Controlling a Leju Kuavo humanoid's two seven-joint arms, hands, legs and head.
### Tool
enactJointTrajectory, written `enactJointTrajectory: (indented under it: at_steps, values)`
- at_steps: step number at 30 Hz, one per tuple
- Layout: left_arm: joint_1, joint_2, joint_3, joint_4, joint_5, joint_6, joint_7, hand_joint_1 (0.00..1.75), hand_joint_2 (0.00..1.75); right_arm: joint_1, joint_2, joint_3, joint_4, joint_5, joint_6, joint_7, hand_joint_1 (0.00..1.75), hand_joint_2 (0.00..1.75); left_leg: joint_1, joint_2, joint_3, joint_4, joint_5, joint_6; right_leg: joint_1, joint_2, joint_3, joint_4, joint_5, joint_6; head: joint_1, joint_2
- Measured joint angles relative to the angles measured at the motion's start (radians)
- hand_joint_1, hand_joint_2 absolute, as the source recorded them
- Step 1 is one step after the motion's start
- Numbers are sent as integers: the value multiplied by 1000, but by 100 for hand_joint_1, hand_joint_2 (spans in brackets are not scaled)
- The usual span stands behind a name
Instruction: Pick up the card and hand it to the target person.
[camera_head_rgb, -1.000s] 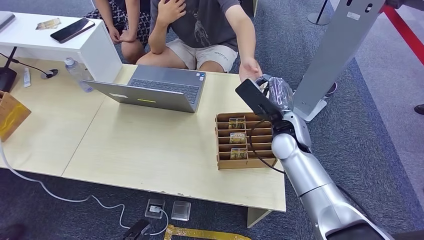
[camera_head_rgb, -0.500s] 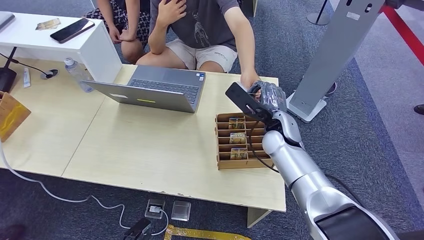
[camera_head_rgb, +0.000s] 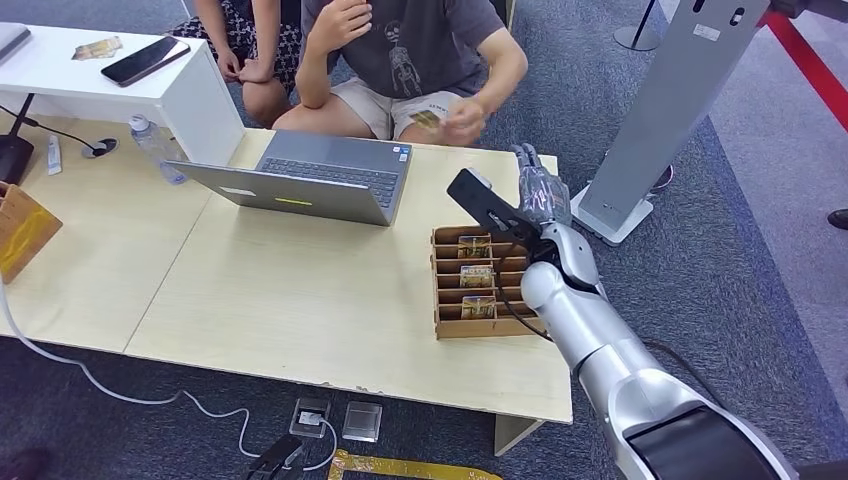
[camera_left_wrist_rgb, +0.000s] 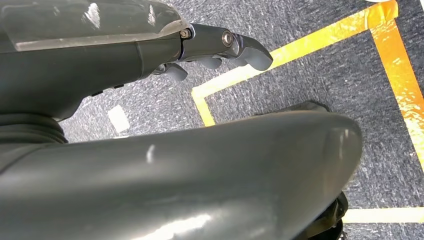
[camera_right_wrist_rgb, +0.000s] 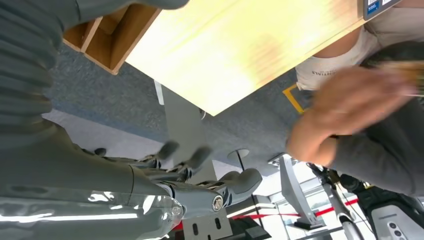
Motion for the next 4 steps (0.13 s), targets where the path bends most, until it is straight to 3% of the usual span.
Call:
enactJointTrajectory:
  at_steps: [4]
  values:
    - [0, 0, 0, 0, 0, 0, 1, 0, 0, -4, 0, 0, 6, -1, -4, -4, 0, 175, 0, 0, 0, 0, 0, 0, 0, 0, 0, 0, 0, 0, 0, 0]
